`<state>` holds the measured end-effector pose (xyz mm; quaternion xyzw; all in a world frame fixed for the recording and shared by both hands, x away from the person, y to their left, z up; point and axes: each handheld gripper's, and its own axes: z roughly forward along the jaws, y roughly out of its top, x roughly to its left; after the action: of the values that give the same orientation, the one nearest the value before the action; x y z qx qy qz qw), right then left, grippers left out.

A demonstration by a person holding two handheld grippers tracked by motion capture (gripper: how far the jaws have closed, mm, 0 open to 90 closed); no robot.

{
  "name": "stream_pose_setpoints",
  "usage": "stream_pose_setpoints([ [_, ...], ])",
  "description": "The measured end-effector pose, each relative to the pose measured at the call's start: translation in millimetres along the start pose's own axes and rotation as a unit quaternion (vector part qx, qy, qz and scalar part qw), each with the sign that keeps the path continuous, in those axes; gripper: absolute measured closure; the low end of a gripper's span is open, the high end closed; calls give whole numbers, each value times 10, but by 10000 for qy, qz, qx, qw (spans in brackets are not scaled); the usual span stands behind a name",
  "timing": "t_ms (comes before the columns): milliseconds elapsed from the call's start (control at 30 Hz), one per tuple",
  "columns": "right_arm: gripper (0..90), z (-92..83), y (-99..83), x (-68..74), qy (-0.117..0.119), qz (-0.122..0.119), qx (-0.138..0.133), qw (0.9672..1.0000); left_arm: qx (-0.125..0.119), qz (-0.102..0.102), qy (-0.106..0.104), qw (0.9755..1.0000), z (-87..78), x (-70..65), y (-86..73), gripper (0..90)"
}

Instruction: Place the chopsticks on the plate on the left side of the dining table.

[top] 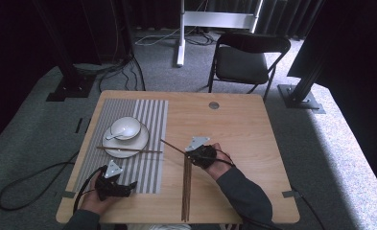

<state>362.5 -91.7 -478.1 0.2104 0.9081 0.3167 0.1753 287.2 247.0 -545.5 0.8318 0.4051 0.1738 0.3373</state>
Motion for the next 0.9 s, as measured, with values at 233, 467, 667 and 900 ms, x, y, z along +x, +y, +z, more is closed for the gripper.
stream_pose_setpoints([
  [233,850,30,81,25,46,-121,-35,9999,2,0,-1,10000,0,0,0,103],
  [467,850,61,158,53,102,-242,-68,9996,-7,-7,-1,10000,1,-1,0,103],
  [667,850,90,211,77,155,-338,-106,9993,-14,-16,-1,10000,2,-2,0,103],
  [900,850,116,263,111,195,-422,-120,9988,-9,-9,-2,10000,1,-1,0,103],
])
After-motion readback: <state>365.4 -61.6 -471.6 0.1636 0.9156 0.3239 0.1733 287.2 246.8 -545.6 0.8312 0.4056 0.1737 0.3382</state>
